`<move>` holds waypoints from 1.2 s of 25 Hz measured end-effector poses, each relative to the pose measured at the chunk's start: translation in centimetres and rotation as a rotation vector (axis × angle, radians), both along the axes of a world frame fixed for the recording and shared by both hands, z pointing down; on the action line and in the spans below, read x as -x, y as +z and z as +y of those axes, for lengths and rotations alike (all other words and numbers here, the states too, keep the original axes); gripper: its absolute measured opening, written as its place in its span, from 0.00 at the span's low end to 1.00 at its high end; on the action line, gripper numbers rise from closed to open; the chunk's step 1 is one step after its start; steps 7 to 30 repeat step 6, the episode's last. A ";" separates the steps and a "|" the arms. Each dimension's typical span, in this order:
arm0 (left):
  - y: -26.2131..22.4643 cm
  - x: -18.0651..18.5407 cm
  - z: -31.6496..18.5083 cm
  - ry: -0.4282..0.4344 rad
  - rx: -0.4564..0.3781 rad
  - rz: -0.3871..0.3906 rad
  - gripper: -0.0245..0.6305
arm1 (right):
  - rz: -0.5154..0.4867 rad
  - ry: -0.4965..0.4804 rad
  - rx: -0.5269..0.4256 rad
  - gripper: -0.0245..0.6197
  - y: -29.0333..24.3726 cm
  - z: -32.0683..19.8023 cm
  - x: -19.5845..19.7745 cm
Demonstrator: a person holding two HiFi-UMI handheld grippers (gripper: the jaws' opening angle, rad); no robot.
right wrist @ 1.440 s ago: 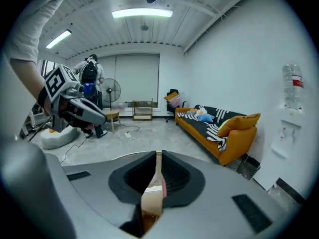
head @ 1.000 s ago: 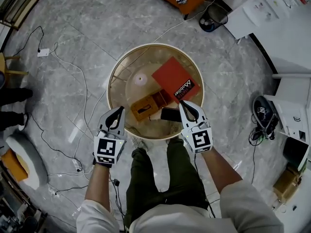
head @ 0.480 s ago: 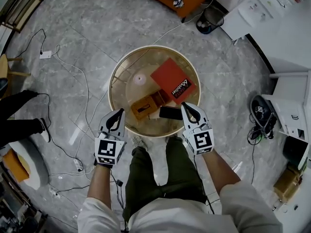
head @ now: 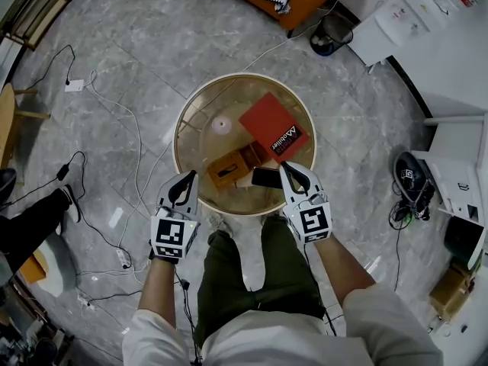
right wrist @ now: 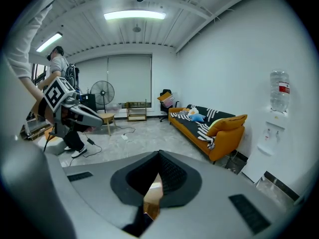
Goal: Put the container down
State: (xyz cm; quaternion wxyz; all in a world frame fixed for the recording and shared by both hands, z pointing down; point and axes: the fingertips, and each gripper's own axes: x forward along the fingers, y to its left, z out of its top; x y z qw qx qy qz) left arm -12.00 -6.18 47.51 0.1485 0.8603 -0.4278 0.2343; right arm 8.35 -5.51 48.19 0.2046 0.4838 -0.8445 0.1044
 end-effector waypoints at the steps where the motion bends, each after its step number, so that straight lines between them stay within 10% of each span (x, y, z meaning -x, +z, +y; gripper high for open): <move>1: 0.2 0.0 0.1 -0.002 0.006 -0.001 0.05 | 0.001 -0.002 -0.001 0.07 0.0 -0.1 0.1; 30: 0.5 0.0 0.2 -0.006 0.009 0.006 0.05 | 0.001 -0.004 0.001 0.07 0.1 -0.3 0.4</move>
